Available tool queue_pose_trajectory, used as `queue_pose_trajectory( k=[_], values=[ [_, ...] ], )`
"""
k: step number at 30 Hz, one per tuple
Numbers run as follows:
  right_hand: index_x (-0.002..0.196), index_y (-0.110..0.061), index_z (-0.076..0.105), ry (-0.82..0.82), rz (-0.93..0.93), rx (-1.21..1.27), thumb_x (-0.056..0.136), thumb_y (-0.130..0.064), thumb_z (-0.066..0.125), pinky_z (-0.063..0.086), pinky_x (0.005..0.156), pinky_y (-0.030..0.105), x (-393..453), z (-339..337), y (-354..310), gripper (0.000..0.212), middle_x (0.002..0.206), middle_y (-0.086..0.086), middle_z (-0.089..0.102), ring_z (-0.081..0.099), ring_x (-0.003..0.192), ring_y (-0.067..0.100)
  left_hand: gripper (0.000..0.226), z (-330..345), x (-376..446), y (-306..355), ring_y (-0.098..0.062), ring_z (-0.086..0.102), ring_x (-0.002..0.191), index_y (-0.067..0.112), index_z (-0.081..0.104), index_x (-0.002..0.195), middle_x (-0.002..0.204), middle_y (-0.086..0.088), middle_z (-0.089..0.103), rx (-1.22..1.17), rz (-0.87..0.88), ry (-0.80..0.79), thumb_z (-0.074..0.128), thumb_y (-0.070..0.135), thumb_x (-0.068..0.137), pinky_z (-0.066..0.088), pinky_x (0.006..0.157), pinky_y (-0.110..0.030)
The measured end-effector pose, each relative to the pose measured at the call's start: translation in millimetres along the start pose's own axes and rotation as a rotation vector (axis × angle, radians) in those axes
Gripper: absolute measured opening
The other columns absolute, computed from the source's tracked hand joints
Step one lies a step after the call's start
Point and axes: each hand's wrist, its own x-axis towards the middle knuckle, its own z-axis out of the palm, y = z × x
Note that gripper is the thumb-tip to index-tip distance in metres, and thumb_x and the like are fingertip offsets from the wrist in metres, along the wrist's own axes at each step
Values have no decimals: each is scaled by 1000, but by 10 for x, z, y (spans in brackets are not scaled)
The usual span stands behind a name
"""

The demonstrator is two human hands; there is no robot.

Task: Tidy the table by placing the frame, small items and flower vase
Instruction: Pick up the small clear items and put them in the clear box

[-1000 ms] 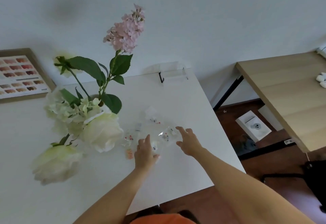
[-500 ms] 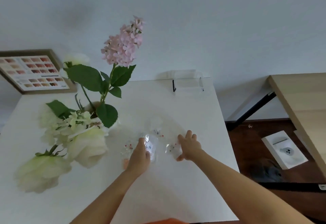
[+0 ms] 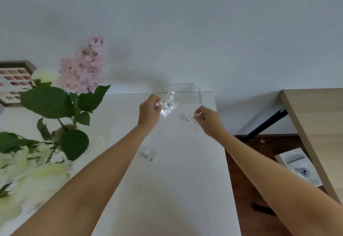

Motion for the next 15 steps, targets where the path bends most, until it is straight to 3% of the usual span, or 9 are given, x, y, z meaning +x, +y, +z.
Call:
queue_pose_trajectory(
  k=[3, 6, 7, 10, 11, 15],
  values=[
    [97, -4, 65, 187, -26, 76, 90, 0, 48, 38, 51, 9, 269, -252, -10, 18, 86, 13, 73, 52, 57, 14, 14, 179, 386, 164, -27, 65, 87, 1, 64, 93, 91, -16, 70, -28, 35, 10, 52, -1, 86, 42, 72, -18],
    [98, -5, 66, 281, -77, 100, 92, 3, 41, 52, 71, 30, 500, -350, -31, 27, 91, 12, 73, 63, 77, 25, 21, 373, 679, 231, -27, 66, 96, 1, 67, 97, 99, -17, 71, -16, 60, -16, 50, -3, 86, 49, 84, -27],
    [98, -7, 67, 293, -87, 100, 92, 2, 40, 53, 74, 32, 577, -349, -34, 28, 92, 11, 72, 64, 78, 25, 21, 432, 754, 229, -28, 66, 95, 2, 68, 97, 99, -16, 72, -12, 56, -27, 50, -2, 86, 50, 85, -30],
    [98, -12, 67, 293, -71, 90, 93, 0, 39, 45, 57, 15, 796, -272, -29, 31, 90, 10, 70, 60, 63, 24, 22, 592, 894, 167, -28, 67, 94, 3, 69, 98, 101, -17, 71, 16, 41, -88, 51, -1, 87, 53, 87, -32],
    [98, -13, 67, 290, -62, 90, 93, 0, 39, 44, 55, 15, 858, -233, -28, 31, 90, 10, 69, 59, 61, 24, 23, 628, 914, 140, -29, 67, 95, 3, 68, 101, 103, -17, 71, 22, 42, -109, 50, -1, 87, 53, 89, -33],
    [106, -12, 65, 238, -41, 74, 91, 0, 41, 47, 69, 31, 996, -63, -37, 30, 92, 15, 69, 58, 75, 24, 32, 652, 894, 30, -29, 63, 104, 2, 62, 115, 112, -19, 66, 4, 25, -118, 53, -6, 85, 48, 96, -32]
  ],
)
